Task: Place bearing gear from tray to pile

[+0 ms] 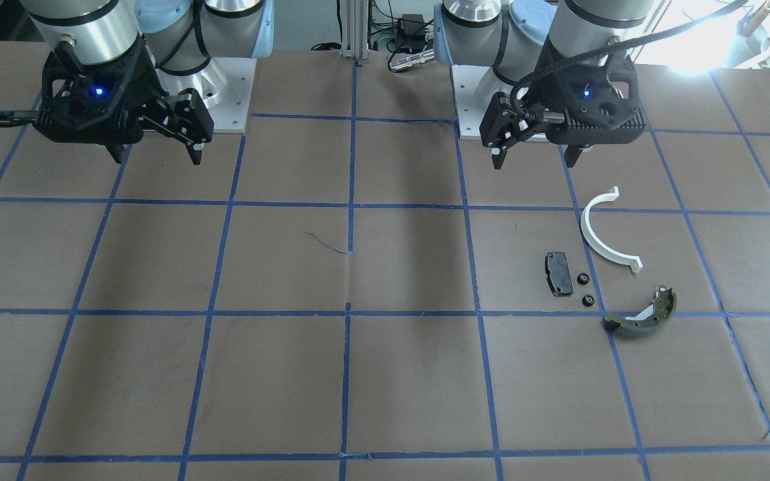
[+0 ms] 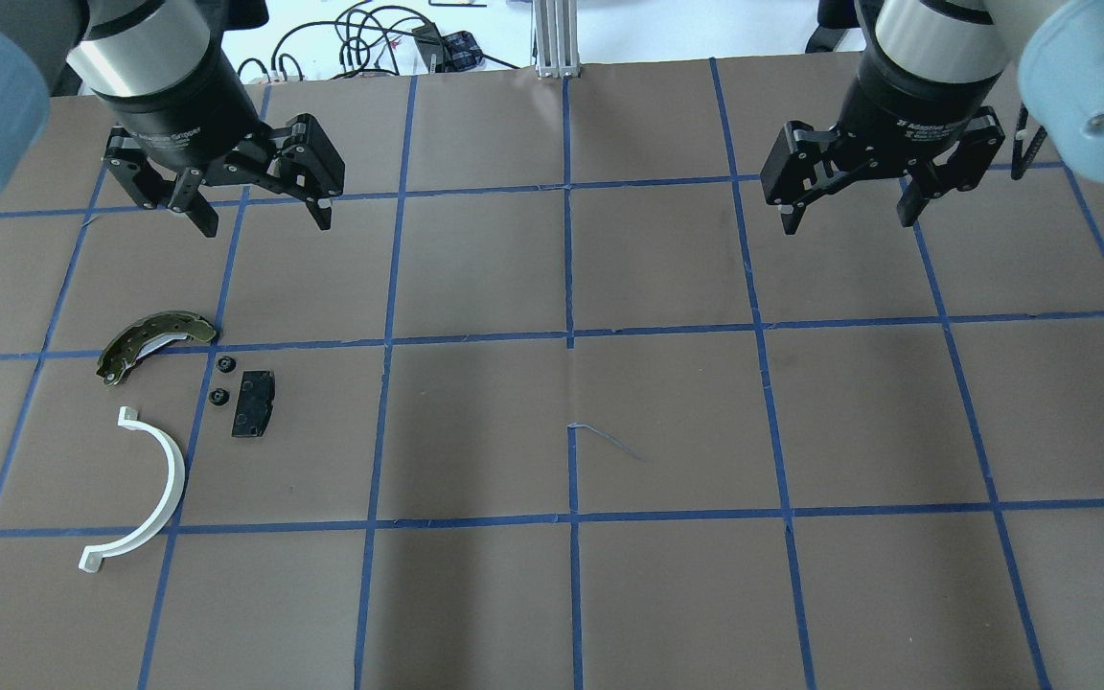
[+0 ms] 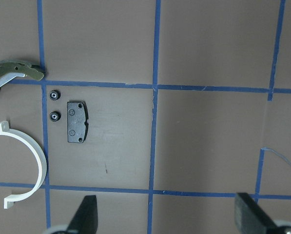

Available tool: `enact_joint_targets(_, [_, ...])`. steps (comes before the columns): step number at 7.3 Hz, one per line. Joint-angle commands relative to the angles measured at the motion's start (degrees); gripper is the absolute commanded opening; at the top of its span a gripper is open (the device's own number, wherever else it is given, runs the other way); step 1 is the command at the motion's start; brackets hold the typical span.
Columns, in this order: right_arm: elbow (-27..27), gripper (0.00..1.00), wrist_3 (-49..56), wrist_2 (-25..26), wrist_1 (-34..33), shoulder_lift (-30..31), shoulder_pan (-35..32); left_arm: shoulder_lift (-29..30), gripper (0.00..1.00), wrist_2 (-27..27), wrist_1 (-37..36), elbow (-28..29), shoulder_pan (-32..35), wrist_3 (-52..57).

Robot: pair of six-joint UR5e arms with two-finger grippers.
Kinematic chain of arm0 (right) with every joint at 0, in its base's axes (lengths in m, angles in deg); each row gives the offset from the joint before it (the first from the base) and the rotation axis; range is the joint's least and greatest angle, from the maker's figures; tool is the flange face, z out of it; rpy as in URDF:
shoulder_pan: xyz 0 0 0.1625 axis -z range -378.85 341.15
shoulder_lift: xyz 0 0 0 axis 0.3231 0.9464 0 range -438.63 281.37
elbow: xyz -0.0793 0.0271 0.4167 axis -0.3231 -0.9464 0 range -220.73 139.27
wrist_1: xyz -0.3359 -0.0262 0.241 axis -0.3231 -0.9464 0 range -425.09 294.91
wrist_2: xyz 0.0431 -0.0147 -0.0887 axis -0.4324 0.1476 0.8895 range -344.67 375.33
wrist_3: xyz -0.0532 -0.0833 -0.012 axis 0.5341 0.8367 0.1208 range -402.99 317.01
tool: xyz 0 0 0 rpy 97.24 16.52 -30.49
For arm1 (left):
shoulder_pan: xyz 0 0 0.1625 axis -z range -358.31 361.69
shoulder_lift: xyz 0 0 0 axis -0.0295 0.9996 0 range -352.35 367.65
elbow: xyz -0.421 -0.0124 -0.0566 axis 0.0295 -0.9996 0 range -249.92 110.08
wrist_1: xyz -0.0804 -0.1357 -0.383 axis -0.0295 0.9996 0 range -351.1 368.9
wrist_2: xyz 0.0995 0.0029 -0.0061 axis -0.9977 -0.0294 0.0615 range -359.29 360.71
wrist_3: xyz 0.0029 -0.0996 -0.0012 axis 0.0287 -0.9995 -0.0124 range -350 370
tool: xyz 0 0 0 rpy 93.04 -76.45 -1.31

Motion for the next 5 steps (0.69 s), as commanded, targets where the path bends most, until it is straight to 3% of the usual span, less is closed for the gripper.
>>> enact_joint_targets(1, [0.0, 1.0, -0.26, -0.01, 0.12, 0.07, 0.14, -0.52, 1.0, 0.3, -2.1, -2.27, 0.04, 2.17])
enact_joint_targets(5, [0.0, 1.0, -0.44, -0.1, 0.03, 0.07, 0.14, -1.92, 1.0, 0.39, -4.05, -3.95, 0.04, 2.36])
